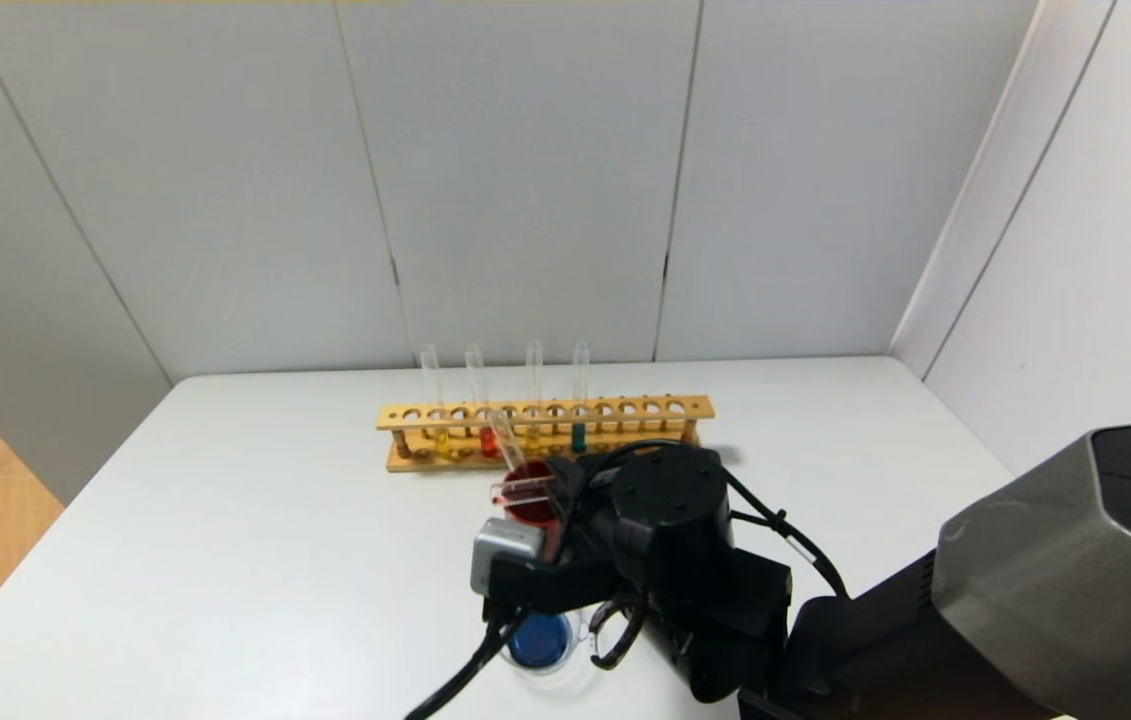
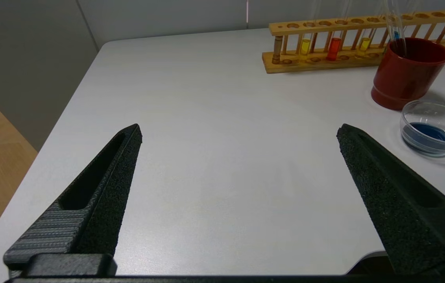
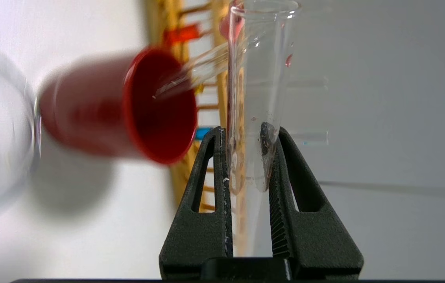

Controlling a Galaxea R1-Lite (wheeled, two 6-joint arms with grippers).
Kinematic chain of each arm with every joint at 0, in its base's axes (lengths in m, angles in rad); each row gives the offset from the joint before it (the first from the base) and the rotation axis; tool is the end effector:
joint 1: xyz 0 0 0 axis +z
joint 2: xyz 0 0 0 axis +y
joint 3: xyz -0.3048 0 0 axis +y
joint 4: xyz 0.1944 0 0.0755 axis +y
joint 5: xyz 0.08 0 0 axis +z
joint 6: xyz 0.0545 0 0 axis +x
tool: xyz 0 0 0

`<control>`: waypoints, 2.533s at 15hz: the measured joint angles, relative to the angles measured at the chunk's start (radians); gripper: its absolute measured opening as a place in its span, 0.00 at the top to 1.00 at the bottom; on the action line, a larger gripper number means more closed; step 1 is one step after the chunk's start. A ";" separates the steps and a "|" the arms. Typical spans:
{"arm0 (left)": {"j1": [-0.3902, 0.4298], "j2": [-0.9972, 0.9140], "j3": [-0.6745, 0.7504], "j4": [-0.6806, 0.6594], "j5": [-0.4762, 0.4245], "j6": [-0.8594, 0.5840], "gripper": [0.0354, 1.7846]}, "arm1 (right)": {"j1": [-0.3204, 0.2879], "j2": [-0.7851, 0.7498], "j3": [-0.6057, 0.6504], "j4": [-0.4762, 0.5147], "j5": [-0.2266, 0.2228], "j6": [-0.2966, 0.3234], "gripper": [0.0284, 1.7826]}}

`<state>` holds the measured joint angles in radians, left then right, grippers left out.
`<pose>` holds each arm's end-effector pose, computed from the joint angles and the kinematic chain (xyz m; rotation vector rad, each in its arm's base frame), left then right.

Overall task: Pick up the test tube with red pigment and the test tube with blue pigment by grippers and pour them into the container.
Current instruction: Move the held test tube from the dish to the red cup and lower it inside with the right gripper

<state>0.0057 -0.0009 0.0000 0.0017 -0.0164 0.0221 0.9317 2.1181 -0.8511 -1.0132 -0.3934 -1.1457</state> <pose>0.0240 -0.0008 0.0753 0.0221 0.0007 -0.0107 0.2643 0.3206 0.0646 -1.2702 -0.1286 0.6000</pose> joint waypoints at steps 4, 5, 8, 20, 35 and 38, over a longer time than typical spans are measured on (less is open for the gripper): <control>0.000 0.000 0.000 0.000 0.000 0.000 0.02 | -0.002 -0.060 -0.080 0.002 0.001 0.515 0.82; 0.000 0.000 0.000 0.000 0.000 0.000 0.02 | -0.009 -0.081 -0.091 0.003 0.001 0.637 0.82; 0.000 0.000 0.000 0.000 0.000 0.000 0.02 | -0.030 -0.119 -0.111 0.003 0.005 0.919 0.82; 0.000 0.000 0.000 0.000 0.000 -0.001 0.02 | -0.060 0.094 -0.232 -0.014 0.103 1.006 0.82; 0.000 0.000 0.000 0.000 0.000 0.000 0.02 | -0.124 0.220 -0.261 -0.042 0.169 0.993 0.82; 0.000 0.000 0.000 0.000 0.000 0.000 0.02 | -0.124 0.223 -0.246 -0.059 0.175 0.980 0.82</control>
<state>0.0057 -0.0009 0.0000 0.0017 -0.0162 0.0219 0.8072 2.3413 -1.0968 -1.0721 -0.2187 -0.1657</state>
